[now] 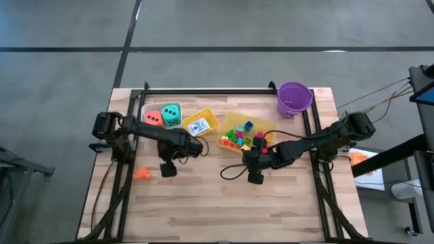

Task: Pick & Place Toys
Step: Put the orange game piece into the yellow bin

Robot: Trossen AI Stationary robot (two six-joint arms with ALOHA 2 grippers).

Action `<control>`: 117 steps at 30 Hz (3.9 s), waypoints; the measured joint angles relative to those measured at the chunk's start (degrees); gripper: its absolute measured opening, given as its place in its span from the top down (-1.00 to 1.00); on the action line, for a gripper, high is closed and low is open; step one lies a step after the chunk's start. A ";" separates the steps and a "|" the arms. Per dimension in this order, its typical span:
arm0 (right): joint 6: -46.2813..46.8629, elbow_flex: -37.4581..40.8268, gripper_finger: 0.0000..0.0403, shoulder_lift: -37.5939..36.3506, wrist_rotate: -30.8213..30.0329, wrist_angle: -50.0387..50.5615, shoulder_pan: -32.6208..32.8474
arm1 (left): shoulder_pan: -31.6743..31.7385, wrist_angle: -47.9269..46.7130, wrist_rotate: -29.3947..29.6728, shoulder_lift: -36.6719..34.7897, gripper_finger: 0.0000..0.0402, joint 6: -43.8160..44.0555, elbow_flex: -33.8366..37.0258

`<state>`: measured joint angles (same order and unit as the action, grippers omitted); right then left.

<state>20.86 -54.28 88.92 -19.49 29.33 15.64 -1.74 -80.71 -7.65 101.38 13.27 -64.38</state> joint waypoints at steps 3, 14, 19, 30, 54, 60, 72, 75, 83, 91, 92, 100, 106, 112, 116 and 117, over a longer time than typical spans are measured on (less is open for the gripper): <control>0.01 0.00 0.08 0.00 0.00 -0.17 0.00 | -1.07 -1.25 -4.32 -0.02 -0.50 9.62 2.32; -0.99 -0.16 0.08 0.00 0.19 -1.04 1.59 | -4.07 4.73 -7.23 -10.35 -0.71 28.56 15.78; -1.54 -0.56 0.08 0.00 0.17 -1.26 2.56 | -4.31 6.96 -8.15 -15.95 -0.71 33.69 20.70; -1.55 -1.64 0.08 0.00 0.17 -1.40 2.63 | -4.97 10.02 -9.50 -16.80 -0.69 48.61 24.01; -2.46 -1.55 0.08 0.00 0.26 -1.27 3.65 | -7.06 25.46 -20.61 -16.44 -0.69 58.03 29.64; -2.46 -1.53 0.08 0.00 0.42 -1.28 3.65 | -10.24 25.86 -20.48 -16.44 -0.69 57.00 29.22; -2.42 -1.53 0.08 0.00 0.44 -1.37 3.65 | -14.03 29.93 -17.12 -16.44 -0.61 53.17 30.31; -2.42 -1.53 0.08 0.00 0.42 -1.43 3.65 | -14.19 30.18 -16.52 -16.44 -0.43 51.39 30.31; -2.40 -1.54 0.08 0.00 0.42 -1.53 3.65 | -14.19 29.97 -16.36 -16.48 -0.24 50.19 30.20; -2.42 -1.53 0.08 0.00 0.42 -1.65 3.65 | -14.19 30.26 -15.85 -16.44 -0.24 51.72 29.23; -2.42 -1.53 0.08 0.00 0.42 -1.65 3.65 | -14.19 30.45 -15.64 -16.44 -0.24 51.72 28.75; -2.42 -1.53 0.08 0.00 0.42 -1.63 3.65 | -14.19 30.36 -12.84 -17.09 -0.24 51.24 22.86; -2.86 -1.54 0.08 0.00 -0.21 -1.60 3.81 | -13.77 34.78 -2.78 -19.35 -0.24 48.85 16.60; -7.04 -1.53 0.08 -0.02 -7.41 -9.07 4.80 | -11.34 49.47 7.04 -20.48 -0.24 39.97 12.41; -10.69 -1.53 0.08 -0.43 -9.04 -20.20 5.23 | -9.61 59.50 11.00 -20.90 -0.24 31.55 11.30; -10.61 -1.53 0.08 -0.73 -9.01 -22.21 5.25 | -9.24 61.55 11.69 -21.04 -0.24 28.53 11.10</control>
<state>10.25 -55.81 88.20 -28.49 7.12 20.89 -10.98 -19.16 4.04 80.35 41.80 -53.28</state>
